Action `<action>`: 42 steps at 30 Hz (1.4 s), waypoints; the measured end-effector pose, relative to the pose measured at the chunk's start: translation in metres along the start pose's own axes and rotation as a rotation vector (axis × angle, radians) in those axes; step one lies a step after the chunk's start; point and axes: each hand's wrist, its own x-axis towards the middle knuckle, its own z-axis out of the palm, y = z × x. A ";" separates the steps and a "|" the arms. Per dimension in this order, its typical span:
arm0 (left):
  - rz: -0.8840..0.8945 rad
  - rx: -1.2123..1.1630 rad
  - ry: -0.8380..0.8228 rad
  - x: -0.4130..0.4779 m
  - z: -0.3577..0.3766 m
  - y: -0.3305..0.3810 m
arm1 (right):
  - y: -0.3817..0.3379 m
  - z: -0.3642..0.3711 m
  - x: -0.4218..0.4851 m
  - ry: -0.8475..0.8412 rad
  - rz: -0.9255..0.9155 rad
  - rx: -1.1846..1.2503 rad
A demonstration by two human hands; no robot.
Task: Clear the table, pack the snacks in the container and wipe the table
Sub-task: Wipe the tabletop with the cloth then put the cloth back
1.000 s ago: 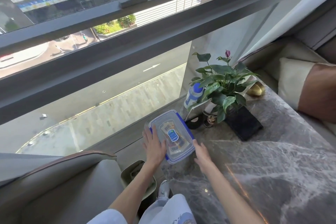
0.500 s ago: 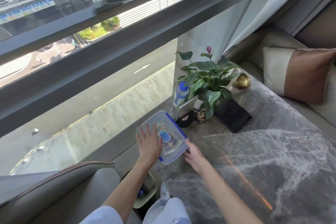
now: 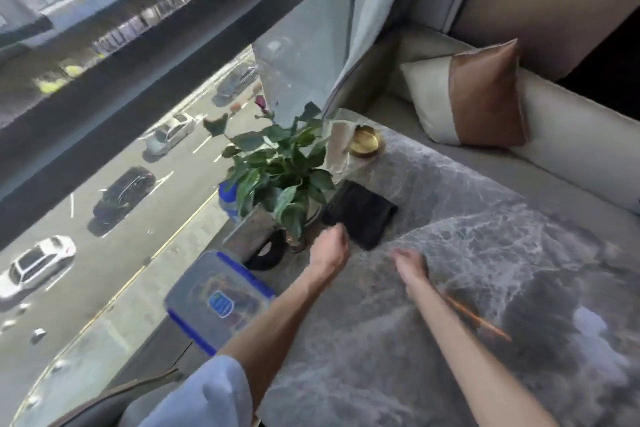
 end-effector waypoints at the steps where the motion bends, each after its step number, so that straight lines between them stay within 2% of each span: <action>1: -0.001 -0.008 0.004 0.016 0.002 0.005 | -0.006 -0.001 0.015 -0.004 -0.008 0.029; 5: 0.043 -0.057 0.030 0.077 0.015 0.017 | -0.022 0.008 0.068 -0.047 0.031 0.171; 8: 0.034 -0.001 -0.010 0.111 0.025 0.020 | -0.024 0.018 0.089 -0.102 0.070 0.187; 12: -0.196 0.060 -0.107 0.134 0.037 0.027 | -0.020 0.027 0.101 -0.124 0.143 0.220; 15: -0.290 0.113 -0.025 0.145 0.037 0.025 | -0.022 0.038 0.102 -0.146 0.195 0.251; 18: -0.359 0.127 -0.004 0.153 0.037 0.024 | -0.026 0.046 0.103 -0.083 0.206 0.270; 20: -0.372 -0.006 -0.047 0.151 0.039 0.023 | -0.031 0.044 0.099 -0.076 0.210 0.289; 24: -0.284 -0.484 -0.169 0.125 0.028 0.026 | -0.029 0.020 0.077 -0.271 0.189 0.411; 27: -0.310 -0.686 -0.246 0.093 0.018 0.028 | -0.023 -0.015 0.049 -0.374 0.153 0.590; 31: -0.331 -0.909 -0.485 0.043 0.018 0.018 | 0.002 -0.068 0.005 -0.473 0.164 0.711; 34: -0.332 -1.195 -0.673 0.000 0.031 0.010 | 0.029 -0.102 -0.028 -0.499 0.212 0.729; 37: -0.287 -1.239 -0.672 -0.044 0.045 0.018 | 0.056 -0.124 -0.057 -0.446 0.182 0.711; 40: -0.219 -1.195 -0.563 -0.088 0.051 0.029 | 0.079 -0.139 -0.089 -0.290 0.101 0.704; 42: -0.159 -1.162 -0.549 -0.117 0.049 0.034 | 0.095 -0.149 -0.114 -0.205 0.077 0.711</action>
